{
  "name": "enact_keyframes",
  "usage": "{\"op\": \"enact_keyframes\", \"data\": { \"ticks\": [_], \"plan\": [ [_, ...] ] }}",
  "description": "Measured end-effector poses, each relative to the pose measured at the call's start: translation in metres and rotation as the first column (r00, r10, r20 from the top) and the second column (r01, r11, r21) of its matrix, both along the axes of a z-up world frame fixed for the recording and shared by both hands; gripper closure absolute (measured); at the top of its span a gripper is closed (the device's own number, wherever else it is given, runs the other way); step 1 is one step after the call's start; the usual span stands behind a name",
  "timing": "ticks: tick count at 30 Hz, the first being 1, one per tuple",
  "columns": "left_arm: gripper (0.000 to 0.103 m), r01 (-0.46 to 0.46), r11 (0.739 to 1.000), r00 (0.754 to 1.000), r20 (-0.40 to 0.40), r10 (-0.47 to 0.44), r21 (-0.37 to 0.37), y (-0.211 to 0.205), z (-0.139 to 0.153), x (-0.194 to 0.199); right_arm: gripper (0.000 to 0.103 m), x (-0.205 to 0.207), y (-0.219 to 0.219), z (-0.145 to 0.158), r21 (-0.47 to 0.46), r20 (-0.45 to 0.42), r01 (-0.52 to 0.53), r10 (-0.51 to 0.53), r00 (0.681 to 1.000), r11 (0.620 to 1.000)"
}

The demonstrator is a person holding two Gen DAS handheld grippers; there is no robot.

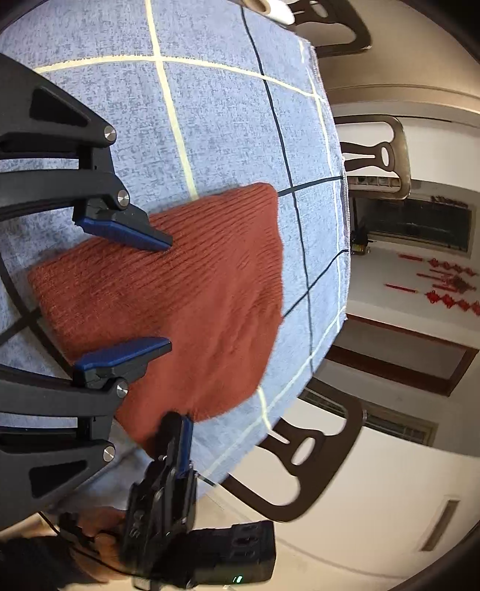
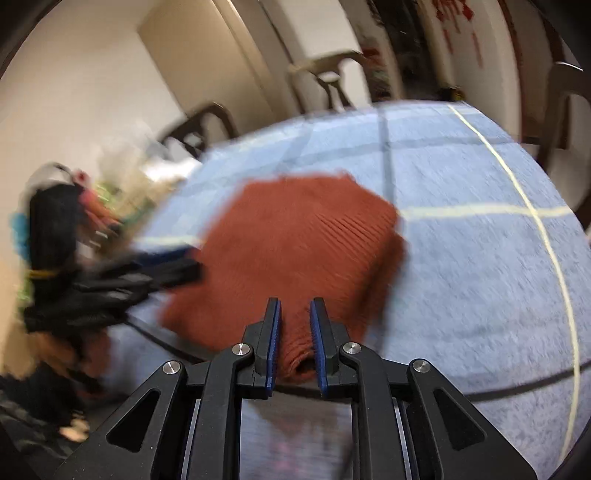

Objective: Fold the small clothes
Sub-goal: 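Press the folded sweater bundle flat with the right tool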

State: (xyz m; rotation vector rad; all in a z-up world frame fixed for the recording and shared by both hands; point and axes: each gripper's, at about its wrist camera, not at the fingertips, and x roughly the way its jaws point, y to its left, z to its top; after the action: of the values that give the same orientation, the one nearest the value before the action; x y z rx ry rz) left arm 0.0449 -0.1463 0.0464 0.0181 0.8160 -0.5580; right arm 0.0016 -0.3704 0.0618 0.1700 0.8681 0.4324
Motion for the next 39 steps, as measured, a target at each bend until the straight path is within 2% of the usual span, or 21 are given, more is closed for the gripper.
{"op": "enact_keyframes", "data": {
  "ticks": [2, 3, 6, 9, 13, 15, 17, 19, 24, 28, 33, 36, 39],
  "plan": [
    [0.052, 0.001, 1.0, 1.0, 0.018, -0.002, 0.028, -0.003, -0.007, 0.0, 0.091, 0.001, -0.014, -0.006, 0.073, 0.001, 0.015, -0.015, 1.0, 0.997],
    [0.052, 0.001, 0.999, 1.0, 0.024, -0.002, 0.036, -0.002, -0.008, 0.001, 0.091, 0.002, -0.016, -0.005, 0.075, 0.001, 0.027, -0.027, 1.0, 0.997],
    [0.052, -0.005, 1.0, 1.0, 0.006, 0.005, 0.029, -0.001, -0.003, 0.003, 0.091, 0.006, -0.006, 0.001, 0.008, 0.017, 0.029, -0.029, 0.999, 1.0],
    [0.052, -0.02, 1.0, 1.0, -0.005, 0.02, -0.004, 0.004, 0.008, 0.009, 0.09, 0.008, -0.005, 0.015, 0.021, 0.042, 0.035, -0.036, 0.998, 0.999],
    [0.052, -0.048, 0.999, 0.999, 0.021, 0.048, -0.004, 0.0, 0.017, 0.023, 0.088, 0.024, -0.009, 0.024, 0.03, 0.072, 0.072, -0.074, 0.995, 0.997],
    [0.052, -0.054, 0.998, 0.999, 0.004, 0.054, 0.01, -0.006, 0.009, 0.035, 0.088, 0.037, -0.007, 0.017, 0.022, 0.063, 0.079, -0.08, 0.995, 0.997],
    [0.052, -0.069, 0.997, 0.998, -0.011, 0.069, 0.045, -0.01, -0.004, 0.045, 0.088, 0.058, -0.009, 0.0, -0.018, 0.008, 0.112, -0.112, 0.994, 0.994],
    [0.052, -0.077, 0.995, 0.997, 0.019, 0.076, 0.068, -0.013, -0.011, 0.047, 0.089, 0.066, -0.015, -0.009, 0.005, 0.01, 0.119, -0.119, 0.993, 0.993],
    [0.052, -0.085, 0.995, 0.996, 0.013, 0.084, 0.054, -0.01, -0.011, 0.048, 0.089, 0.068, -0.014, -0.008, 0.0, 0.011, 0.126, -0.126, 0.992, 0.992],
    [0.052, -0.083, 0.996, 0.997, 0.001, 0.083, 0.019, 0.004, 0.001, 0.033, 0.089, 0.053, -0.016, 0.007, 0.019, 0.012, 0.127, -0.127, 0.992, 0.992],
    [0.052, -0.048, 0.999, 0.999, 0.004, 0.048, -0.02, 0.024, 0.012, -0.005, 0.089, 0.005, -0.005, 0.03, -0.008, 0.082, 0.027, -0.026, 0.996, 1.0],
    [0.058, -0.041, 0.999, 0.999, -0.027, 0.041, -0.015, 0.024, 0.002, -0.017, 0.089, -0.007, 0.002, 0.023, -0.032, 0.058, -0.011, 0.013, 0.998, 0.999],
    [0.058, -0.052, 0.999, 0.995, -0.081, 0.053, 0.007, 0.021, -0.017, -0.014, 0.089, -0.006, 0.0, 0.002, -0.072, 0.014, 0.004, -0.003, 1.0, 0.997]
  ]
}}
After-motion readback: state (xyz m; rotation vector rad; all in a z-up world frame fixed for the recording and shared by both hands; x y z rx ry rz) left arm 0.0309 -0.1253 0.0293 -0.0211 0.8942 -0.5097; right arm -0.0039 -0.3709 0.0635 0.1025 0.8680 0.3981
